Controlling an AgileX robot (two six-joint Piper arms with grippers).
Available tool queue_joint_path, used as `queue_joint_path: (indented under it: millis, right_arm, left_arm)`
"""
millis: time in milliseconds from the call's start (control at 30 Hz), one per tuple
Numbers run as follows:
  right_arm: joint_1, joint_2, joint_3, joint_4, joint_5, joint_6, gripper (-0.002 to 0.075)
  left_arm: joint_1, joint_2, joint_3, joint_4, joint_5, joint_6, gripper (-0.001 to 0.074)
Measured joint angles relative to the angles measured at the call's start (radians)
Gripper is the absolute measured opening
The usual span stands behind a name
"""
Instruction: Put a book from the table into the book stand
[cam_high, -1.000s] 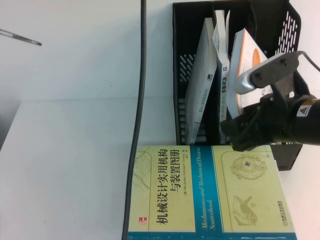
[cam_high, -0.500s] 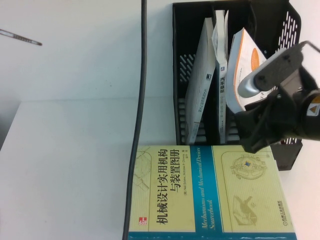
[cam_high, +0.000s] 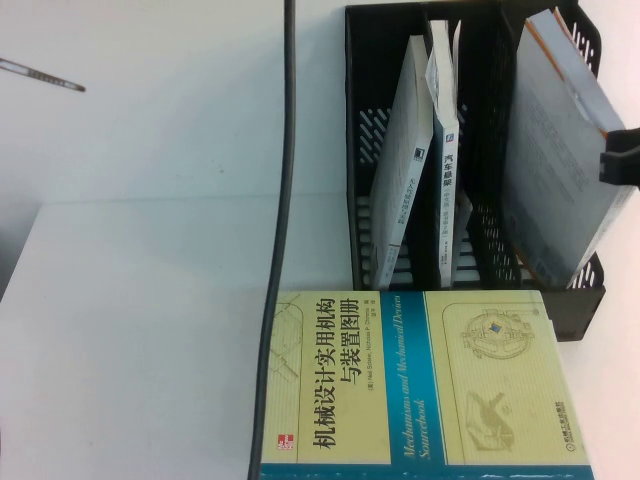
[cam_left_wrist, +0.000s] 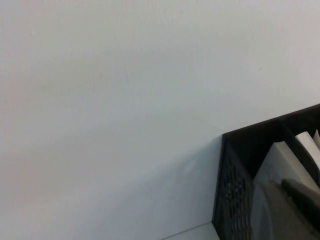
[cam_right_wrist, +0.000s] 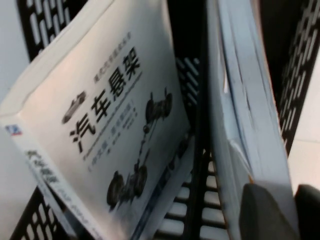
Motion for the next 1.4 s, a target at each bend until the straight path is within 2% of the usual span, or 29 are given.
queue_joint_path:
  millis: [233, 500, 667, 967, 1200, 1400]
  right_arm:
    - [-0.008, 0.036, 0.0, 0.008, -0.084, 0.033, 0.0122]
    - [-0.01, 0.107, 0.0, 0.137, -0.277, 0.033, 0.0122]
    - [-0.01, 0.148, -0.016, 0.196, -0.33, 0.036, 0.0122]
    - [-0.01, 0.242, -0.163, 0.21, -0.247, 0.028, 0.0124]
    - [-0.01, 0.25, -0.208, 0.215, -0.127, -0.018, 0.027]
    - [-0.01, 0.195, -0.208, 0.235, -0.094, -0.022, 0.0295]
  left_arm:
    - [0.0, 0.006, 0.0, -0.017, -0.004, 0.0, 0.0001]
    - [0.0, 0.006, 0.0, -0.018, -0.008, 0.0, 0.0001]
    - [0.0, 0.006, 0.0, -0.019, -0.008, -0.001, 0.0001]
    - [0.0, 0.006, 0.001, 0.032, -0.067, -0.03, 0.0]
    - [0.0, 0.006, 0.002, 0.094, -0.029, -0.083, -0.0001]
    - [0.0, -0.036, 0.005, 0.104, -0.05, -0.133, -0.0001]
